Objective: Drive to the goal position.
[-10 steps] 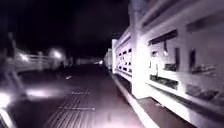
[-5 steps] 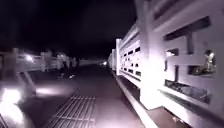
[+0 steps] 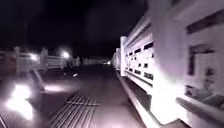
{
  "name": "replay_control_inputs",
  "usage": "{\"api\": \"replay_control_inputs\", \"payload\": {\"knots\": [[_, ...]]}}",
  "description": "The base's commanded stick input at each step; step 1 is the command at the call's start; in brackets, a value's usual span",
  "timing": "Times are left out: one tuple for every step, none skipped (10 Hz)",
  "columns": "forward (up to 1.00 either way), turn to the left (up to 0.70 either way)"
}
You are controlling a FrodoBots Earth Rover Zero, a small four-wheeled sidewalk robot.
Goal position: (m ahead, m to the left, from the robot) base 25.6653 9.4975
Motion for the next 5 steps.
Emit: {"api": "replay_control_inputs", "payload": {"knots": [[0.45, 0.0], [0.45, 0.0], [0.45, 0.0], [0.45, 0.0], [0.45, 0.0]]}}
